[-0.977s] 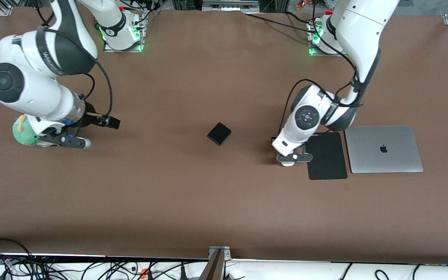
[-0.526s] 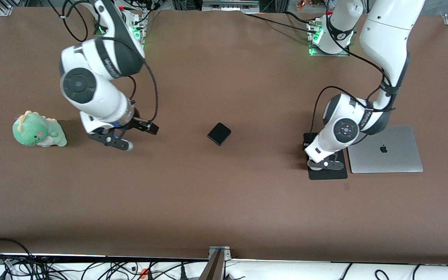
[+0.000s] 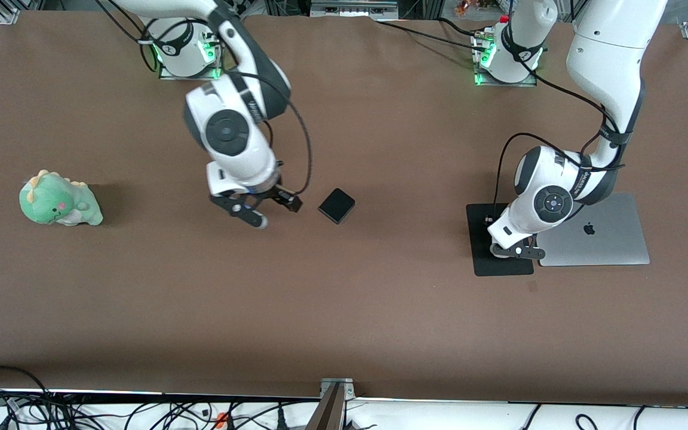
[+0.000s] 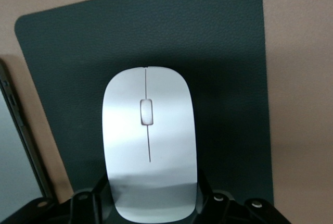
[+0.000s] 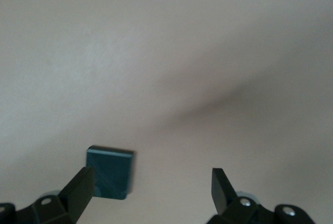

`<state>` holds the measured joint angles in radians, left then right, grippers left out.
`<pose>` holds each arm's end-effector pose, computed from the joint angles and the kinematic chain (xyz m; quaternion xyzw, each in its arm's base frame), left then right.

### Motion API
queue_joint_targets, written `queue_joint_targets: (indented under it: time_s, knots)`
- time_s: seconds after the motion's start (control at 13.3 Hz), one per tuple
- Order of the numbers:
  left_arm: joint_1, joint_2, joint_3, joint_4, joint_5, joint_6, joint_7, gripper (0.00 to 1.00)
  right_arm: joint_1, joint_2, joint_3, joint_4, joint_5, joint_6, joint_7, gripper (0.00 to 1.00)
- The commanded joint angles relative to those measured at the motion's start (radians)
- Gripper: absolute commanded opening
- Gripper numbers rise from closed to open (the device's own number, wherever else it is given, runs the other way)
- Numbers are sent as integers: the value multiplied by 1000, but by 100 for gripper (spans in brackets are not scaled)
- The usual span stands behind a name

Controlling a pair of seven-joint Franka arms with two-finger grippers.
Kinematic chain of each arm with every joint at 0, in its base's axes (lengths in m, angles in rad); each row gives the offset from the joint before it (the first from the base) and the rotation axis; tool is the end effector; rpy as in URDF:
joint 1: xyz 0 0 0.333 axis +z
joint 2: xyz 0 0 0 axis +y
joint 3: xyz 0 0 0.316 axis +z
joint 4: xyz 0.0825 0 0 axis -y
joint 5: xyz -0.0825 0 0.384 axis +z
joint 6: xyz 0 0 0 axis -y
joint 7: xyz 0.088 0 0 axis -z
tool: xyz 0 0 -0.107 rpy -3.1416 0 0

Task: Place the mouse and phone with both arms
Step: 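Lower the mouse onto the pad while the right gripper reaches the phone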

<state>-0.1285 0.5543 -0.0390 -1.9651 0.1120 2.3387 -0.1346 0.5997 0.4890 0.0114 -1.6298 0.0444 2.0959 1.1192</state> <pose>0.5868 -0.0972 0.1735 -0.9940 0.0567 0.0846 0.0393 0.5542 0.3898 0.3347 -0.9645 0.2628 0.0240 0.0054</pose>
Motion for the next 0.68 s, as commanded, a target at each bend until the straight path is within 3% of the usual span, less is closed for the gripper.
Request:
queue_joint_targets:
  time_s: [0.0, 0.6]
  knots:
    - [4, -60, 7, -37, 0, -5, 18, 100, 70, 63, -13, 10, -6, 76, 59, 100]
    - [44, -373, -4, -15, 0, -297, 12, 100, 146, 215, -14, 74, -69, 187, 249, 100]
